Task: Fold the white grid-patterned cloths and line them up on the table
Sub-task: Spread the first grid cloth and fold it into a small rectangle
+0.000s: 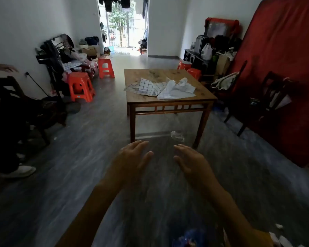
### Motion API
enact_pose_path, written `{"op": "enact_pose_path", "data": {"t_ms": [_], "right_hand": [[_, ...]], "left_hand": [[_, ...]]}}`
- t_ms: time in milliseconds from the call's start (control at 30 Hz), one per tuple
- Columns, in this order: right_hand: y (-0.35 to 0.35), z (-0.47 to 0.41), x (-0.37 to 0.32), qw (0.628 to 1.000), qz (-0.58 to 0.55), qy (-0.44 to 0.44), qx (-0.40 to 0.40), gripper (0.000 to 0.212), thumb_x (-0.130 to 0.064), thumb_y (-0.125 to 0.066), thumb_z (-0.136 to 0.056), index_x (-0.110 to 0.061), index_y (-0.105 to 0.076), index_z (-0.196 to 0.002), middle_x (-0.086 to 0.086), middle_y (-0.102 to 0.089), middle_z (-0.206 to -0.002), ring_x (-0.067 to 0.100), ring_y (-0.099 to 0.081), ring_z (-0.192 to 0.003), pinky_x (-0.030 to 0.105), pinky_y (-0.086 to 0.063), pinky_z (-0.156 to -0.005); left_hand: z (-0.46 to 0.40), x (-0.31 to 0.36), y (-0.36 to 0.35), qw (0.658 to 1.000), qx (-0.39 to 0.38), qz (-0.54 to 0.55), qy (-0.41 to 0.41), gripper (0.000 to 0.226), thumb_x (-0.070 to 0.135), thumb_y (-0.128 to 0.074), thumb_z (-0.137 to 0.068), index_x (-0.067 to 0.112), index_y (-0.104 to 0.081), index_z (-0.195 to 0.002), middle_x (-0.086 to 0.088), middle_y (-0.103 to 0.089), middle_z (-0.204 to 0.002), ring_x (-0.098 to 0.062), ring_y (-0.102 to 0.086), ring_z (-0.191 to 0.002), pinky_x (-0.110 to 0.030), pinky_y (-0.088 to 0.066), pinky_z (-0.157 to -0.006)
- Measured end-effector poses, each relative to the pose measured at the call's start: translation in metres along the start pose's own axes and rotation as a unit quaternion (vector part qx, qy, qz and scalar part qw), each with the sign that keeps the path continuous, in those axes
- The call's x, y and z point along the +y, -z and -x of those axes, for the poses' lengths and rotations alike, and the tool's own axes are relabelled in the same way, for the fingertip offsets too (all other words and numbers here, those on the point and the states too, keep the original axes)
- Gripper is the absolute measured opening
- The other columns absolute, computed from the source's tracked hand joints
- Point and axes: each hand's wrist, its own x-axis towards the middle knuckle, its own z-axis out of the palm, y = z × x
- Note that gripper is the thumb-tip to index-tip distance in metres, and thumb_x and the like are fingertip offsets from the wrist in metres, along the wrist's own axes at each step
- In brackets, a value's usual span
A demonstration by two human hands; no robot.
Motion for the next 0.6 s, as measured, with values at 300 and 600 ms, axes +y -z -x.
{"op": "enact_pose_path", "data": {"t_ms": [300,600], "right_hand": [[-0.032,-0.136,0.018,0.999,0.012,-0.038,-0.009,0.047,-0.041,-0.046,-0.095,-0.026,-0.043,-0.140,-0.002,-0.045,-0.146,0.012,-0.041,-0.133,0.034,-0.035,-0.110],[-0.055,-0.262,0.106,0.995,-0.036,-0.091,0.020,0.048,-0.045,-0.045,-0.091,-0.031,-0.045,-0.137,-0.006,-0.046,-0.144,0.010,-0.041,-0.132,0.040,-0.039,-0.109]], "left_hand": [[-0.127,-0.071,0.020,1.000,-0.012,0.021,-0.014,0.066,0.061,-0.025,-0.085,0.028,-0.036,-0.141,0.000,-0.043,-0.144,-0.019,-0.041,-0.129,-0.032,-0.036,-0.101],[-0.283,-0.096,-0.013,0.998,-0.052,-0.017,-0.030,0.060,0.054,-0.030,-0.089,0.023,-0.038,-0.141,-0.002,-0.043,-0.143,-0.018,-0.042,-0.129,-0.032,-0.036,-0.104]]}}
